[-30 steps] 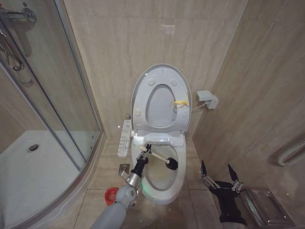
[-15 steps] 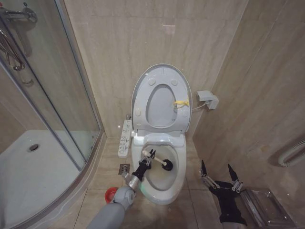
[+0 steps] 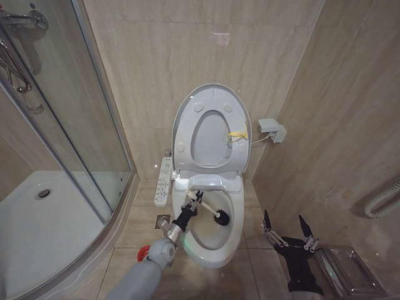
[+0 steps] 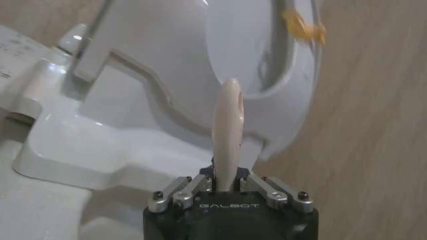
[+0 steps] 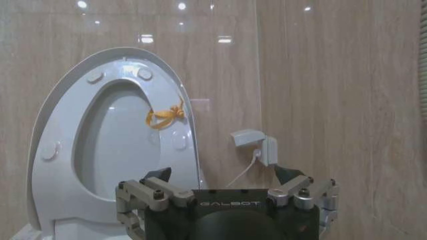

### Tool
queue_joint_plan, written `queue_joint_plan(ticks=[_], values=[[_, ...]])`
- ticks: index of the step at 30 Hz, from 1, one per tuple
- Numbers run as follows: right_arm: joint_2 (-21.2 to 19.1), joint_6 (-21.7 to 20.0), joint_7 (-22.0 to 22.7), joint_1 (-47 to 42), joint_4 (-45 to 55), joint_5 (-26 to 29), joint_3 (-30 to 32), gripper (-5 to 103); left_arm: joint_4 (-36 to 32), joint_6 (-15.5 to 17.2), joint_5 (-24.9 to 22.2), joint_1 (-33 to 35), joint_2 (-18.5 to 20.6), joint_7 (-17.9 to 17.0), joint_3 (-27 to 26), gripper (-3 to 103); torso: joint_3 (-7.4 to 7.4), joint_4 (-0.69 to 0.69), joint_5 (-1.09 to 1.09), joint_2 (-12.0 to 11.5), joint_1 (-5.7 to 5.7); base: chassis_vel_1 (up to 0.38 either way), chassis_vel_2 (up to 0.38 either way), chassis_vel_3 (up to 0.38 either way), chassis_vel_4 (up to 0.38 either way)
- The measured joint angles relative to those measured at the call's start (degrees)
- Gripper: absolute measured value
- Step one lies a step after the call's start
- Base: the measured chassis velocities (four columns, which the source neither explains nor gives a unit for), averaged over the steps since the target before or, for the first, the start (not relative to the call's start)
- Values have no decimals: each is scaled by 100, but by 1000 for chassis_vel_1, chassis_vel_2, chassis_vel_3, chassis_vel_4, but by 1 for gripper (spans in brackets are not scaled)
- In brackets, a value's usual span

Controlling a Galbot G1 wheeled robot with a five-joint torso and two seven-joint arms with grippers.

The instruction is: Open the toilet lid, clean the toilet bowl with a toilet brush, close the toilet lid, and flush.

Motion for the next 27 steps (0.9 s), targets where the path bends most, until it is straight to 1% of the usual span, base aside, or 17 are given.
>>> queue_joint_plan(ticks=[2, 4, 5, 8, 9, 12, 14, 15, 17, 18, 20, 21, 22, 23, 24, 26, 27], values=[[0, 0, -1, 0, 0, 0, 0, 100, 172, -101, 315, -12, -58, 12, -9, 18, 0, 1, 1, 0, 0, 0, 0, 0, 0], [0, 0, -1, 0, 0, 0, 0, 100, 167, -114, 297, -10, -57, 38, -10, 18, 0, 1, 1, 0, 0, 0, 0, 0, 0], [0, 0, -1, 0, 0, 0, 0, 100, 101, -105, 132, 3, -41, 60, -3, 18, 0, 1, 1, 0, 0, 0, 0, 0, 0], [1, 0, -1, 0, 0, 0, 0, 100, -500, 124, -1168, 51, 27, 57, 60, 18, 1, -1, 1, 0, 0, 0, 0, 0, 0], [1, 0, -1, 0, 0, 0, 0, 100, -500, 124, -1168, 51, 27, 57, 60, 18, 1, -1, 1, 0, 0, 0, 0, 0, 0], [1, 0, -1, 0, 0, 0, 0, 100, -849, 346, -2069, 48, 27, -67, 65, 18, 1, -3, -1, 0, 0, 0, 0, 0, 0], [1, 0, 0, 0, 0, 0, 0, 100, -828, 358, -1982, 26, 32, -89, 56, 18, 1, -3, -1, 0, 0, 0, 0, 0, 0], [1, 0, 0, 0, 0, 0, 0, 100, -757, 348, -1749, 5, 45, -99, 43, 18, 0, -4, -1, 0, 0, 0, 0, 0, 0], [-3, 0, 0, 0, 0, 0, 0, 100, -459, 119, -778, -9, 89, -115, -27, 18, 0, 2, -3, 0, 0, 0, 0, 0, 0], [-3, 0, 0, 0, 0, 0, 0, 100, -459, 119, -778, -9, 89, -115, -27, 18, 0, 2, -3, 0, 0, 0, 0, 0, 0], [1, 0, 0, 0, 0, 0, 0, 100, -298, -78, 75, 17, 120, -144, -103, 19, -2, 4, -2, 2, -1, 0, 0, 0, 0], [1, 0, 0, 0, 0, 0, 0, 100, -298, -78, 75, 17, 120, -144, -103, 19, -2, 4, -2, 2, -1, 0, 0, 0, 0], [-1, 0, -2, 1, 1, 0, -2, 100, -185, -98, 527, 36, 141, -153, -118, 19, -1, -5, 1, 1, -1, 0, 0, 0, 0], [-5, -1, -1, -3, -1, 0, -1, 100, -74, -179, 966, 47, 138, -121, -141, 19, 5, 9, -6, -1, 1, 0, 0, 0, 0], [1, 2, -1, 1, 1, 0, -1, 100, 7, -257, 1239, 16, 119, -75, -202, 19, 2, -4, 0, -1, 2, 0, 0, 0, 0], [0, -1, 2, -1, -1, 0, 0, 100, 48, -298, 1360, -1, 106, -69, -236, 19, -1, -7, 1, 0, -1, 0, 0, 0, 0], [-1, 1, -1, 0, -1, 0, 0, 100, 51, -319, 1392, 1, 96, -77, -222, 18, 1, -2, 0, 0, 0, 0, 0, 0, 0]])
